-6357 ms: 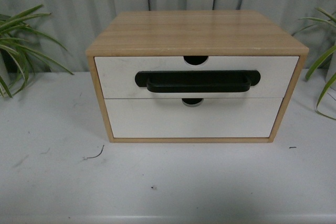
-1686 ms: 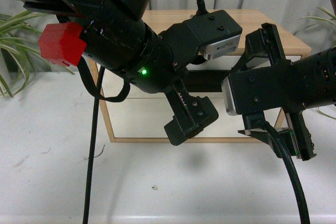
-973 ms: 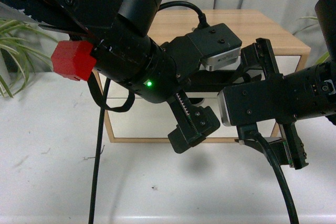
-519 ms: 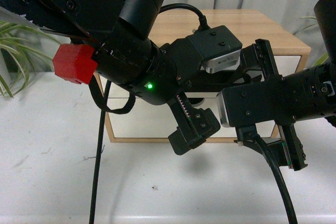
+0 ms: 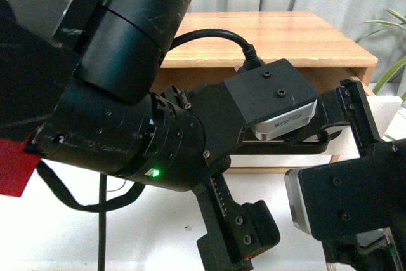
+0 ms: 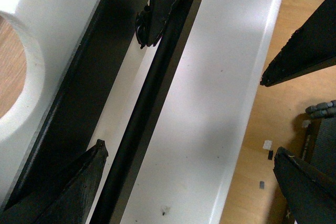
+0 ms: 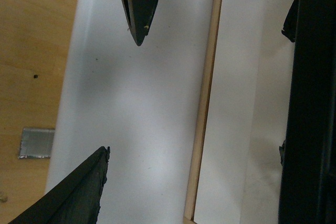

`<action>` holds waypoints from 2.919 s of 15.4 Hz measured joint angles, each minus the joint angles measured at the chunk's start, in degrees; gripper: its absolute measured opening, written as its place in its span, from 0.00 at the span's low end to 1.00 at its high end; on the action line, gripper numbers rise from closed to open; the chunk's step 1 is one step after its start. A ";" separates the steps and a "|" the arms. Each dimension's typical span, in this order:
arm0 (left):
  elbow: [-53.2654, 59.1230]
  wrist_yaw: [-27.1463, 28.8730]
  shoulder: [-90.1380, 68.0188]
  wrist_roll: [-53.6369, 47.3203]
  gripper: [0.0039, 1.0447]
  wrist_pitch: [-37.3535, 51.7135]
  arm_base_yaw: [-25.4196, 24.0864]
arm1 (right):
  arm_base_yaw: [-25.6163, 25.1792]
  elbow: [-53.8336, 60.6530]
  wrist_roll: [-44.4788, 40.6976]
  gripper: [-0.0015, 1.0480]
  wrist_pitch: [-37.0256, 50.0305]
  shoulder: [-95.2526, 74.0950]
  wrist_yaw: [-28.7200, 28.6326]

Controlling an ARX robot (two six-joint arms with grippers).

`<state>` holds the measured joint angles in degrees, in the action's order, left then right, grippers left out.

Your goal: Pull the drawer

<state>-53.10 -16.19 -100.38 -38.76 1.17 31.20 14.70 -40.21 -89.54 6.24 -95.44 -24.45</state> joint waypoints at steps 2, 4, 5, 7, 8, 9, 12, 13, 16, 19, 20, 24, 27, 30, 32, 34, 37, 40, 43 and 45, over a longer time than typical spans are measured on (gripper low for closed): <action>2.97 -0.70 2.25 0.44 0.94 0.68 0.59 | 1.11 2.73 0.66 0.94 -0.20 2.45 0.17; 4.94 -1.05 3.80 0.55 0.94 1.11 0.66 | 1.84 4.28 1.40 0.94 -0.28 3.78 0.42; 5.38 -1.03 4.07 0.63 0.94 1.49 0.57 | 2.01 4.74 1.55 0.94 0.76 3.93 0.44; 6.23 -1.44 5.55 1.70 0.94 1.20 -0.02 | 2.12 4.98 2.67 0.94 -0.20 5.03 0.50; 6.93 -1.68 6.86 2.58 0.94 0.50 -0.48 | 2.01 4.98 2.93 0.94 -1.62 6.14 0.39; 7.37 -1.88 7.98 3.34 0.94 0.13 -1.07 | 1.66 4.98 2.97 0.94 -2.62 6.88 0.17; 7.80 -3.67 10.91 6.64 0.94 -0.35 -2.01 | 0.50 4.96 3.06 0.94 -5.79 10.36 -0.28; 7.82 -4.04 12.79 7.37 0.94 -0.42 -2.12 | 0.20 4.92 3.04 0.94 -6.21 11.37 -0.26; 7.82 -5.95 16.74 9.14 0.94 -1.11 -2.73 | -0.22 3.48 3.37 0.94 -8.52 14.21 -1.05; 7.78 -9.57 21.86 15.45 0.94 4.31 -6.58 | -1.99 0.85 7.87 0.94 -10.43 18.21 -4.83; 7.78 -9.62 22.95 17.27 0.94 6.03 -8.00 | -2.51 0.48 9.31 0.94 -10.54 18.84 -5.75; 7.82 -3.06 28.04 34.84 0.94 17.11 -21.73 | -8.61 0.28 28.65 0.94 4.79 20.50 -6.58; 10.73 4.00 30.14 41.44 0.94 16.85 -30.73 | -13.03 0.28 43.63 0.94 15.56 20.15 -0.42; 16.04 6.69 34.99 48.96 0.94 13.70 -47.50 | -21.70 3.98 72.52 0.94 17.97 25.79 3.65; 23.76 0.24 40.15 47.95 0.88 21.00 -58.27 | -25.44 10.03 85.05 0.90 22.23 35.45 5.75; 33.83 -5.92 45.83 41.55 0.61 33.29 -52.35 | -22.40 19.74 87.84 0.62 22.40 46.82 15.76; 42.27 2.08 55.76 39.78 0.16 31.85 -45.20 | -19.47 28.22 88.54 0.17 23.04 53.62 18.91; 45.72 6.01 62.10 39.56 0.01 29.70 -41.03 | -14.38 31.91 88.83 0.02 22.08 58.66 23.96; 46.34 6.75 63.43 39.58 0.01 29.03 -40.22 | -14.38 32.79 88.85 0.02 21.57 59.78 24.22; 48.30 9.07 67.10 39.56 0.01 26.69 -38.38 | -14.71 34.27 88.89 0.02 20.17 62.99 24.33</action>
<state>-4.80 -7.11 -33.28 0.80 27.86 -7.18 -0.01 -5.93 -0.64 26.41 -32.45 -0.12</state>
